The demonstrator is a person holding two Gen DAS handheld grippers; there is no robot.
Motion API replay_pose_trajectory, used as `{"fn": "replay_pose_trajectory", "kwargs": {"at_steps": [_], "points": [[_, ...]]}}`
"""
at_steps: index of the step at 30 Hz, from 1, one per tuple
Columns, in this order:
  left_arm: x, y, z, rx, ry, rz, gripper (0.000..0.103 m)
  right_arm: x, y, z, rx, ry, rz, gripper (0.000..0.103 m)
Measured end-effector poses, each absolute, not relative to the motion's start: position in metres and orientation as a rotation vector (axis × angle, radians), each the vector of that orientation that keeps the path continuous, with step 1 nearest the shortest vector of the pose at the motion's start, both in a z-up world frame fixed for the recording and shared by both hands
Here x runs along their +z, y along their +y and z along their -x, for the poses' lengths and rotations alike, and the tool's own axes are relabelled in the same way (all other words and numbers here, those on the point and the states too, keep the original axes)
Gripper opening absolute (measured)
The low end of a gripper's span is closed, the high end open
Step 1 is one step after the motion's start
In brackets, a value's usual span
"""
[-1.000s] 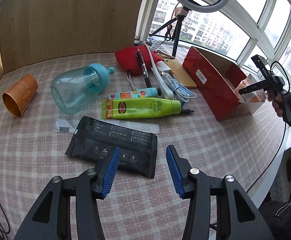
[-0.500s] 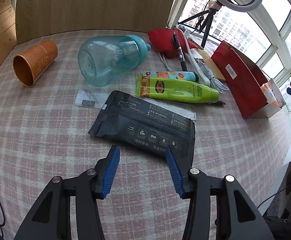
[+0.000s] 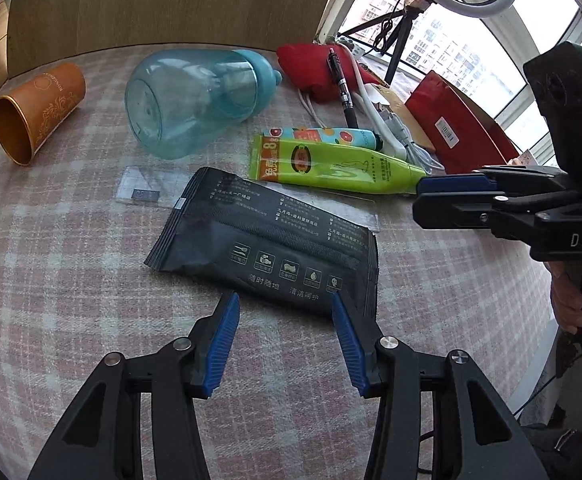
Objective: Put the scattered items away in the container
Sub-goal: 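Grasp the black wet-wipe pack edge with the right tool, then lift and flip the wet-wipe pack over with the right tool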
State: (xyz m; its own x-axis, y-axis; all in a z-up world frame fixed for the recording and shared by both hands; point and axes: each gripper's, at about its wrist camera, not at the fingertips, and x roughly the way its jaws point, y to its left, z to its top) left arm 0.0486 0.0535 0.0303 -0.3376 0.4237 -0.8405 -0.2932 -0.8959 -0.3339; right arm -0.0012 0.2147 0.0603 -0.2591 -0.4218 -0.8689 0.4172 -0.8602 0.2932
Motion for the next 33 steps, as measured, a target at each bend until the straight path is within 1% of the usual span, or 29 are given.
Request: {"fn": "replay_pose_trajectory", "kwargs": {"at_steps": [7, 9, 10, 11, 12, 13, 16, 19, 22, 27, 33], "points": [[0.022, 0.050, -0.042, 2.240, -0.269, 1.462, 0.045, 0.022, 0.189, 0.028, -2.039, 0.020, -1.566, 0.041], [0.020, 0.049, -0.042, 2.239, -0.292, 1.457, 0.045, 0.019, 0.187, 0.028, -2.037, 0.022, -1.546, 0.040], [0.021, 0.049, -0.042, 2.238, -0.304, 1.453, 0.045, 0.018, 0.187, 0.029, -2.028, 0.008, -1.552, 0.037], [0.021, 0.048, -0.042, 2.234, -0.318, 1.450, 0.046, 0.017, 0.187, 0.029, -2.010, -0.016, -1.565, 0.026], [0.021, 0.048, -0.042, 2.228, -0.333, 1.448, 0.047, 0.015, 0.187, 0.028, -1.997, -0.035, -1.575, 0.024], [0.021, 0.048, -0.043, 2.230, -0.331, 1.446, 0.049, 0.014, 0.188, 0.026, -1.996, -0.044, -1.575, 0.022], [0.025, 0.050, -0.047, 2.244, -0.306, 1.441, 0.049, 0.009, 0.192, 0.017, -1.951, -0.103, -1.594, 0.021], [0.030, 0.048, -0.052, 2.233, -0.320, 1.424, 0.049, 0.004, 0.203, 0.004, -1.900, -0.225, -1.613, 0.017], [0.038, 0.050, -0.058, 2.201, -0.360, 1.389, 0.049, 0.000, 0.213, -0.007, -1.892, -0.297, -1.626, 0.016], [0.055, 0.070, -0.064, 2.203, -0.279, 1.319, 0.051, 0.002, 0.224, -0.011, -1.933, -0.350, -1.620, 0.016], [0.073, 0.083, -0.066, 2.153, -0.298, 1.235, 0.051, 0.013, 0.236, -0.012, -1.988, -0.343, -1.616, 0.017]]}}
